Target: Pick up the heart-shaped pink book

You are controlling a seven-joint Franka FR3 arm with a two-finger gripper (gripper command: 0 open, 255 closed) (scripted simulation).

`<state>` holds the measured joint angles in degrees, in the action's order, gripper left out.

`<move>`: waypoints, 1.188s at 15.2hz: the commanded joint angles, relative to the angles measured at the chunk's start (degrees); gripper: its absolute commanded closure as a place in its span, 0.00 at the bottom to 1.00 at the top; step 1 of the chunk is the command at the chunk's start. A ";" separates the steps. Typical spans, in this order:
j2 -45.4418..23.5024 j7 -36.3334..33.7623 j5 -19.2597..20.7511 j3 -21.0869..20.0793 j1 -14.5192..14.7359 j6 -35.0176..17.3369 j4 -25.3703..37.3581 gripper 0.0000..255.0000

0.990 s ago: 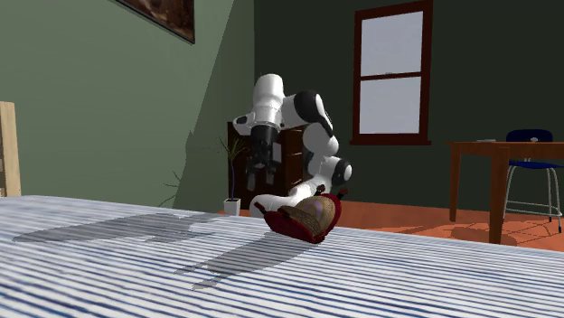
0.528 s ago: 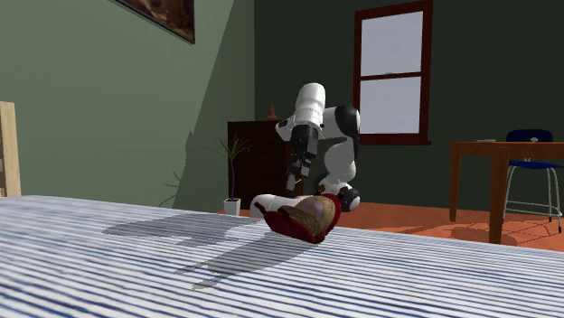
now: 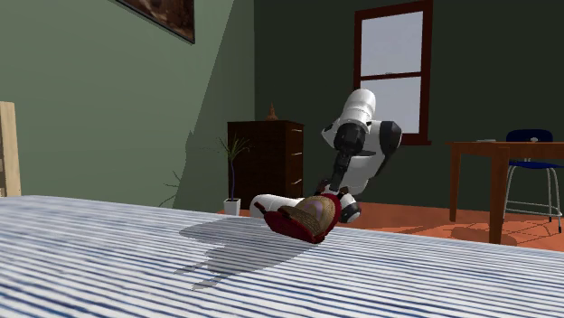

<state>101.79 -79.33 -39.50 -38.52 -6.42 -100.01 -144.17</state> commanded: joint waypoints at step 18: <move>0.39 -12.81 1.25 -8.14 6.60 -5.09 -2.68 1.00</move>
<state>102.20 -92.14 -38.25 -46.64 0.19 -105.11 -146.80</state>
